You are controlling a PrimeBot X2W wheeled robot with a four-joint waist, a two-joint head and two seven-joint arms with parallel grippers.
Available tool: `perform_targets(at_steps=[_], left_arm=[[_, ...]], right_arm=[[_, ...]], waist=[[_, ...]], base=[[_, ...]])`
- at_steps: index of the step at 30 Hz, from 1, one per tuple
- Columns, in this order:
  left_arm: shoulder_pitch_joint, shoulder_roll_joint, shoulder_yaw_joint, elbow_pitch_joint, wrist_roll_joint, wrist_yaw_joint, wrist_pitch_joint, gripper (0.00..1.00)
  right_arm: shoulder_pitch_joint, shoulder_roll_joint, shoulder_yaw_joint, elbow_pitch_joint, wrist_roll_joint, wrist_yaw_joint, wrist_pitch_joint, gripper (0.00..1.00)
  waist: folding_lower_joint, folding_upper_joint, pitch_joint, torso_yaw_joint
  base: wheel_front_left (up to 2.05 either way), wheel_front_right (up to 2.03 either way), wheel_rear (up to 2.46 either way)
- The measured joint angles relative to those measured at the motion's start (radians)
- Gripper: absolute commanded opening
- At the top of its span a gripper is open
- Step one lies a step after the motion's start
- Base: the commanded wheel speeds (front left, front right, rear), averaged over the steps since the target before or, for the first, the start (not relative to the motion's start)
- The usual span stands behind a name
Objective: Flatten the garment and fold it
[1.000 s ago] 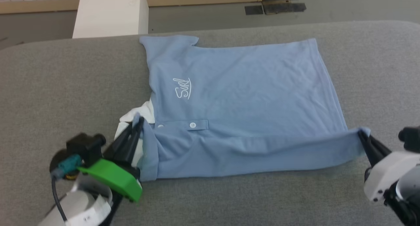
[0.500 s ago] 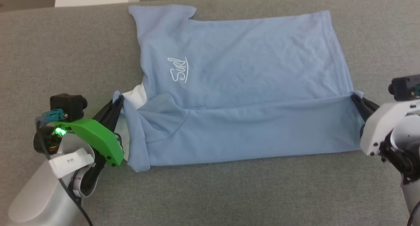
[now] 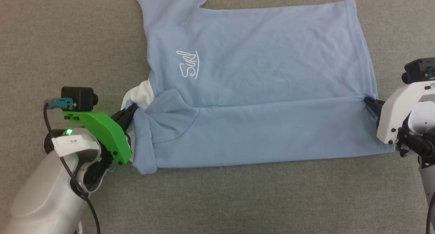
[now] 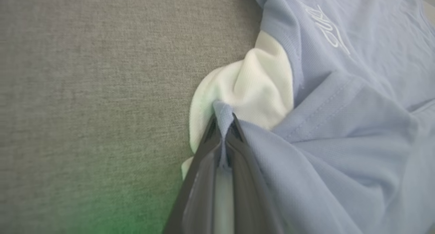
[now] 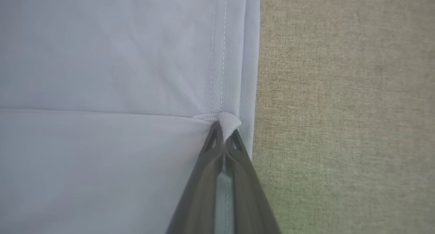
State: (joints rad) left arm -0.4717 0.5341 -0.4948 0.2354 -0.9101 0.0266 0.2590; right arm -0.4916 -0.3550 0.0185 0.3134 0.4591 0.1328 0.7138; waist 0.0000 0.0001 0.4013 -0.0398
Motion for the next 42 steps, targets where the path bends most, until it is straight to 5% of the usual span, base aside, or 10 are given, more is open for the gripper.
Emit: perform_targets(at_steps=[1, 7, 12, 18, 28, 36, 42], left_arm=[[0.002, -0.006, 0.003, -0.001, 0.005, 0.009, -0.023, 1.00], [0.061, -0.013, 0.049, -0.034, 0.087, 0.083, -0.247, 1.00], [0.167, -0.026, 0.068, -0.115, 0.154, 0.147, -0.424, 1.00], [0.313, -0.042, 0.060, -0.227, 0.204, 0.197, -0.490, 1.00], [0.434, -0.071, 0.018, -0.240, 0.230, 0.207, -0.494, 1.00], [0.423, -0.145, 0.031, -0.114, 0.149, 0.309, -0.341, 1.00], [0.382, -0.180, 0.041, -0.066, 0.070, 0.345, -0.220, 1.00]], right_arm=[[0.002, 0.005, -0.006, -0.001, -0.001, 0.000, -0.002, 1.00], [0.090, 0.036, -0.042, -0.064, -0.014, 0.000, -0.134, 1.00], [0.214, 0.065, -0.072, -0.177, -0.037, -0.001, -0.346, 1.00], [0.358, 0.133, -0.089, -0.280, -0.056, -0.001, -0.596, 1.00], [0.498, 0.231, -0.114, -0.319, -0.099, -0.001, -0.795, 1.00], [0.514, 0.253, -0.104, -0.323, -0.118, -0.001, -0.813, 1.00], [0.514, 0.256, -0.094, -0.323, -0.127, -0.001, -0.813, 1.00]], waist=[[0.0001, 0.0000, -0.006, 0.000], [0.0001, 0.0000, -0.057, -0.004], [0.0000, 0.0000, -0.115, -0.007], [0.0000, 0.0000, -0.177, -0.014], [0.0000, 0.0000, -0.233, -0.031], [0.0000, 0.0000, -0.239, -0.052], [0.0000, 0.0000, -0.238, -0.072]], base=[[0.00, 0.00, 0.00], [0.00, 0.00, 0.00], [0.00, 0.00, 0.00], [0.00, 0.00, 0.00], [0.00, 0.00, 0.00], [0.00, 0.00, 0.00], [0.00, 0.00, 0.00]])
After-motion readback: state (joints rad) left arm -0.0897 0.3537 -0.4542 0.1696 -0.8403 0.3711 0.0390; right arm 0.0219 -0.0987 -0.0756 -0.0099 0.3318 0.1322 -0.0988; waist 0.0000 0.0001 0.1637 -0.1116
